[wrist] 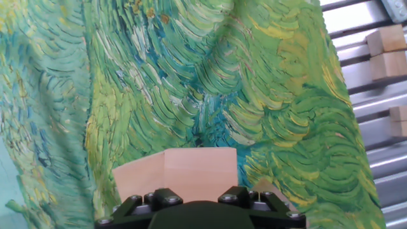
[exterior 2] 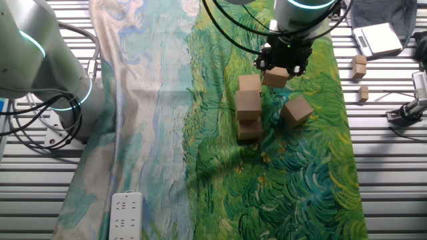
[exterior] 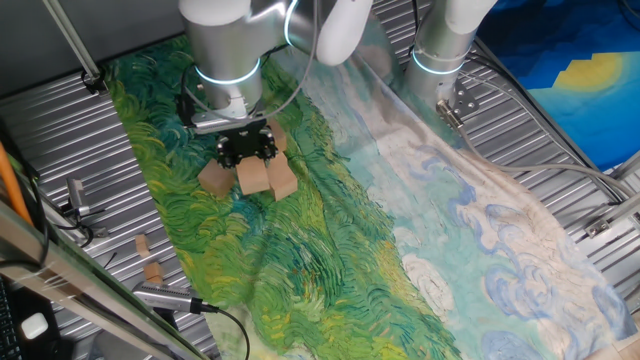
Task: Stack the blocks into a pyramid shape
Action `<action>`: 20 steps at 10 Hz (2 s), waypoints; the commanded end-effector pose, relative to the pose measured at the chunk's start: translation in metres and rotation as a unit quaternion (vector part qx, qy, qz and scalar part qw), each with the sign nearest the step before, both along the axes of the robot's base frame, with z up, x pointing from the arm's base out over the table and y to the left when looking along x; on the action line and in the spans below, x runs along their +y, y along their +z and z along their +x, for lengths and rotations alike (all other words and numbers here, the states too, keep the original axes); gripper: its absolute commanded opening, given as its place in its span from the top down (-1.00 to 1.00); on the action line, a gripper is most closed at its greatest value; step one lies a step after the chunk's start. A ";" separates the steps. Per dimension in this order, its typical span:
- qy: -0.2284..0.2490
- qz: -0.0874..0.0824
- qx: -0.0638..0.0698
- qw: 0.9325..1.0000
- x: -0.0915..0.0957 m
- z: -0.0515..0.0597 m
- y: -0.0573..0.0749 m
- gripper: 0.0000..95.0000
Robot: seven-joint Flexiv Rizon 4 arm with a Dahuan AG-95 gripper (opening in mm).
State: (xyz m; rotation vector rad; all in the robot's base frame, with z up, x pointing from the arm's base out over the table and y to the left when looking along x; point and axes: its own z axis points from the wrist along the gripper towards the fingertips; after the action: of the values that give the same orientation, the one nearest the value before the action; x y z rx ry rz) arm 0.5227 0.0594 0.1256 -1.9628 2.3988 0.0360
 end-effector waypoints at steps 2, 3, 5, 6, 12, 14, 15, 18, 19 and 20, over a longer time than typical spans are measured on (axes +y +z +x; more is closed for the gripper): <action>0.006 0.000 -0.002 1.000 0.018 -0.017 -0.001 1.00; 0.012 0.002 -0.003 1.000 0.020 -0.020 -0.002 1.00; 0.015 0.005 -0.005 1.000 0.017 -0.028 -0.006 1.00; 0.019 0.003 -0.006 1.000 0.016 -0.029 -0.005 1.00; 0.042 0.006 -0.015 0.999 0.009 -0.057 -0.008 1.00; 0.047 0.000 -0.028 0.999 0.007 -0.065 -0.011 1.00; 0.051 -0.001 -0.030 0.998 0.005 -0.065 -0.011 1.00; 0.068 -0.003 -0.032 0.997 -0.003 -0.069 -0.010 1.00; 0.072 -0.004 -0.032 0.997 -0.006 -0.070 -0.010 1.00; 0.075 -0.004 -0.032 0.997 -0.009 -0.070 -0.010 1.00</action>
State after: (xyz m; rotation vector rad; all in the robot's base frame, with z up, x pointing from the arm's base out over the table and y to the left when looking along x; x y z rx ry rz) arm 0.4522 0.0486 0.1163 -2.1100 2.2076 -0.0328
